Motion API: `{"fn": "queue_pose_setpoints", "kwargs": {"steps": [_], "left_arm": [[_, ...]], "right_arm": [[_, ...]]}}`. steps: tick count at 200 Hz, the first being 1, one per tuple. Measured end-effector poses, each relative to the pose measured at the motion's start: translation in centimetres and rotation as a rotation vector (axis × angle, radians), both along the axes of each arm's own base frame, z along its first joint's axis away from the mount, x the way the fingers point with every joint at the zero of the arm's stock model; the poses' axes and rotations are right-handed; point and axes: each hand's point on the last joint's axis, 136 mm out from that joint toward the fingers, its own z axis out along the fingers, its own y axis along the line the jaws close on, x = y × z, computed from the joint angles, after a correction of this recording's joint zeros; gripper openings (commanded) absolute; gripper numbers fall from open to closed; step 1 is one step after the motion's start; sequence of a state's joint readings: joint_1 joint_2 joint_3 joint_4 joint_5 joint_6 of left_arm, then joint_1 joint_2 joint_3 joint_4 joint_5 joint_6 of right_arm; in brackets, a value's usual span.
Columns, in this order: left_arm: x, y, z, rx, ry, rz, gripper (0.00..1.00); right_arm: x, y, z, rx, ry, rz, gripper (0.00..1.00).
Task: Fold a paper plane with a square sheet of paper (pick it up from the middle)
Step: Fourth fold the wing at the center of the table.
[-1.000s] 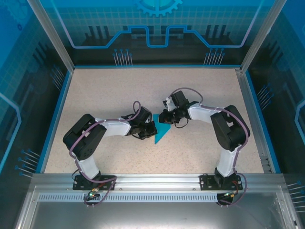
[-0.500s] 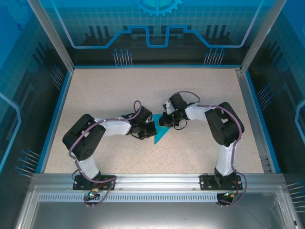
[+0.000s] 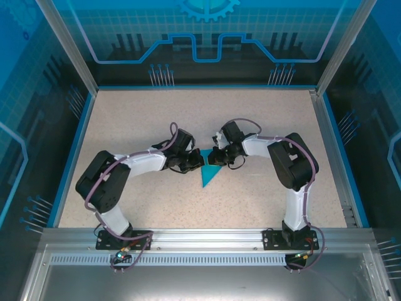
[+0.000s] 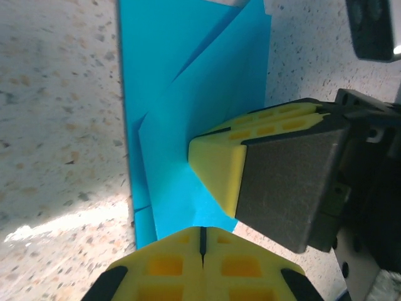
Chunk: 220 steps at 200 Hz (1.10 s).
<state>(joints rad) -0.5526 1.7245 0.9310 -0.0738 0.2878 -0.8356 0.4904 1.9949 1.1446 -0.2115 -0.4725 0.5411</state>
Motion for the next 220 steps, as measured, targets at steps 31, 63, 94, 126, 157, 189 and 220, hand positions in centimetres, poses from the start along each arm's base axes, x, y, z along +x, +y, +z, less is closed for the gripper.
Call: {"fn": "queue_pose_setpoints", "kwargs": {"steps": [31, 63, 94, 126, 157, 189, 220], "left_arm": [[0.0, -0.3, -1.6, 0.009, 0.037, -0.009, 0.00], [0.1, -0.4, -2.8, 0.025, 0.060, -0.012, 0.00], [0.0, 0.0, -3.3, 0.046, 0.067, -0.007, 0.00], [0.1, 0.1, -3.4, 0.057, 0.062, -0.007, 0.00], [0.0, 0.2, -3.6, 0.060, 0.064, -0.006, 0.00], [0.0, 0.2, -3.7, 0.057, 0.061, -0.005, 0.00], [-0.1, 0.3, -3.8, 0.050, 0.062, 0.003, 0.00]], "right_arm": [[0.1, 0.1, 0.0, 0.004, -0.001, 0.004, 0.09], [0.1, 0.2, 0.0, 0.006, 0.000, 0.006, 0.10], [0.2, 0.2, 0.1, 0.011, -0.003, 0.006, 0.10], [0.3, 0.4, 0.3, 0.024, -0.006, 0.005, 0.10], [-0.6, -0.1, 1.2, 0.038, -0.017, -0.021, 0.11], [-2.6, 0.1, 2.6, 0.070, -0.018, -0.042, 0.10], [-4.3, 1.5, 2.2, 0.067, -0.001, -0.040, 0.10]]}}
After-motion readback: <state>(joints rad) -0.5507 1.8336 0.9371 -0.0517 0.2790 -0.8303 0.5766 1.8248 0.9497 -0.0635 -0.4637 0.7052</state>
